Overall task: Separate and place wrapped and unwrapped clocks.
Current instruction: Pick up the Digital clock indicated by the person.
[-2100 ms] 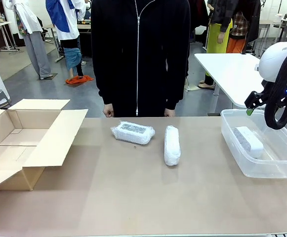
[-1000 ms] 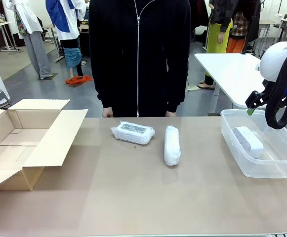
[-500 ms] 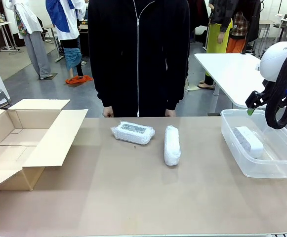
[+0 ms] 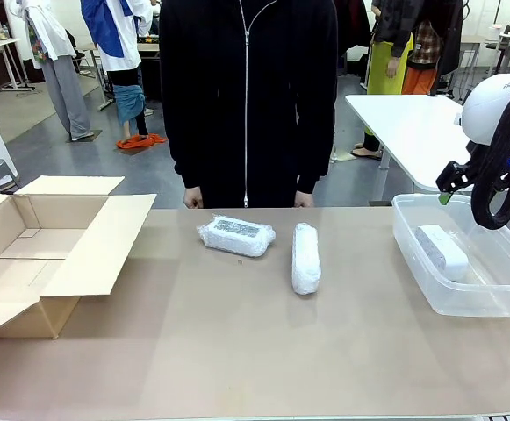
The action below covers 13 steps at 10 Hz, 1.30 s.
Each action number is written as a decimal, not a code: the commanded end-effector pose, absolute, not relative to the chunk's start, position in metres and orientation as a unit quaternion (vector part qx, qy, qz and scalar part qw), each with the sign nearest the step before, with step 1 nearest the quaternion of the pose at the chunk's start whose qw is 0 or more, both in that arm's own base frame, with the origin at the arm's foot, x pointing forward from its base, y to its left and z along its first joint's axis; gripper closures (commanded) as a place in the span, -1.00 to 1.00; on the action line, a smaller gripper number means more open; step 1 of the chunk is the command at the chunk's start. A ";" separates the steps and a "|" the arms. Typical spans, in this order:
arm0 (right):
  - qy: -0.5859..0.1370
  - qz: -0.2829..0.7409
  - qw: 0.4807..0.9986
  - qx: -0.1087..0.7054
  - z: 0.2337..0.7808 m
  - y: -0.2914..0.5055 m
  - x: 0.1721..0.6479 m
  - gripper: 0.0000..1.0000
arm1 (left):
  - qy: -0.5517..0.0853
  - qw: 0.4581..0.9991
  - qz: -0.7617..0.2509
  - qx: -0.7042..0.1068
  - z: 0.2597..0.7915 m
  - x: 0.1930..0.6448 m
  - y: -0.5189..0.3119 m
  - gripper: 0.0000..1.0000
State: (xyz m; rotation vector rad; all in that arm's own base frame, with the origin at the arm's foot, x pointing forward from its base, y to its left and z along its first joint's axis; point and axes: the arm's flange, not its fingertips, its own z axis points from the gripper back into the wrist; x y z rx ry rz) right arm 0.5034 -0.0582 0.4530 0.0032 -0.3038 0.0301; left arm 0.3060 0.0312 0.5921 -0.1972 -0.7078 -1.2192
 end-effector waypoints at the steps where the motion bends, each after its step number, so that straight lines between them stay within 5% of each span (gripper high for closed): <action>1: -0.136 0.039 0.989 0.043 0.456 -0.068 0.502 -1.00 | -0.327 0.751 -0.565 -0.097 0.592 0.306 0.033 -1.00; 6: -0.107 0.169 0.967 0.157 0.465 -0.098 0.514 -1.00 | -0.327 0.751 -0.565 -0.097 0.592 0.306 0.033 -1.00; 13: -0.175 0.322 0.858 0.360 0.470 -0.135 0.529 -1.00 | -0.327 0.751 -0.565 -0.097 0.592 0.306 0.033 -1.00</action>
